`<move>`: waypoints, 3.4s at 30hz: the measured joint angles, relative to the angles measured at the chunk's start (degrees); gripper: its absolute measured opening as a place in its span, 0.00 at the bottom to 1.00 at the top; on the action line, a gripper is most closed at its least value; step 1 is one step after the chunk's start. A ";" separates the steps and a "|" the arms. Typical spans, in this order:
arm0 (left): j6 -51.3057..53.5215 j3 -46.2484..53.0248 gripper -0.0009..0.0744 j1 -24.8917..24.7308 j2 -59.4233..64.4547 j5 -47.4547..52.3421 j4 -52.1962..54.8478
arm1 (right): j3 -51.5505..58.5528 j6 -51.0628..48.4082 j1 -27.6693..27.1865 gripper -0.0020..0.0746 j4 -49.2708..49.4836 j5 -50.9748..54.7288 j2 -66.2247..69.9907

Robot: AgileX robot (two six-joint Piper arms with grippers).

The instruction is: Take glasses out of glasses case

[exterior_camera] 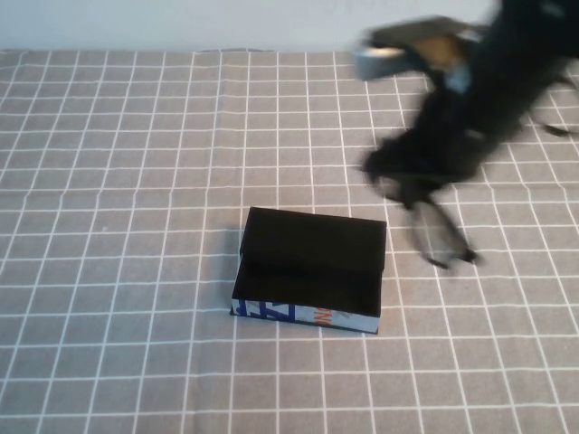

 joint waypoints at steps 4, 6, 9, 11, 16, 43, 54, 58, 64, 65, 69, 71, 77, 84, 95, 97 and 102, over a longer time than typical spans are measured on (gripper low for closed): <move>0.00 0.00 0.01 0.00 0.00 0.00 0.00 | 11.92 14.33 -3.04 0.09 -7.33 0.20 -8.22; 0.00 0.00 0.01 0.00 0.00 0.00 0.00 | 18.36 18.71 -4.77 0.09 -10.04 0.20 -11.86; 0.00 0.00 0.01 0.00 0.00 0.00 0.00 | 27.20 20.78 -6.82 0.09 -11.48 -2.90 -15.37; 0.00 0.00 0.01 0.00 0.00 0.00 0.00 | 31.61 21.17 -7.47 0.09 -11.72 -7.24 -16.27; 0.00 0.00 0.01 0.00 0.00 0.00 0.00 | 38.98 21.24 -7.72 0.09 -11.72 -20.61 -15.23; 0.00 0.00 0.01 0.00 0.00 0.00 0.00 | 39.98 14.23 -7.74 0.33 -11.47 -41.65 0.18; 0.00 0.00 0.01 0.00 0.00 0.00 0.00 | 40.83 14.23 -7.74 0.43 -12.67 -38.44 -23.95; 0.00 0.00 0.01 0.00 0.00 0.00 0.00 | 46.59 14.20 -7.74 0.40 -15.57 -41.50 -37.00; 0.00 0.00 0.01 0.00 0.00 0.00 0.00 | 57.43 14.11 -7.74 0.27 -17.43 -44.02 -54.87; 0.00 0.00 0.01 0.00 0.00 0.00 0.00 | 58.96 14.11 -7.74 0.24 -17.69 -43.87 -57.83; 0.00 0.00 0.01 0.00 0.00 0.00 0.00 | 64.91 14.11 -7.74 0.14 -20.01 -42.85 -67.88; 0.00 0.00 0.01 0.00 0.00 0.00 0.00 | 66.27 14.11 -7.74 0.09 -20.92 -42.71 -71.84; 0.00 0.00 0.01 0.00 0.00 0.00 0.00 | 67.87 10.68 -7.74 0.01 -21.43 -41.49 -82.89; 0.00 0.00 0.01 0.00 0.00 0.00 0.00 | 70.88 8.74 -7.74 0.01 -21.33 -33.59 -92.03; 0.00 0.00 0.01 0.00 0.00 0.00 0.00 | 83.96 8.51 -8.81 0.01 -13.08 -46.88 -96.82; 0.00 0.00 0.01 0.00 0.00 0.00 0.00 | 86.10 7.89 -9.98 0.01 -9.48 -48.75 -96.82; 0.00 0.00 0.01 0.00 0.00 0.00 0.00 | 90.78 -0.76 -15.83 0.01 -0.44 -53.59 -96.82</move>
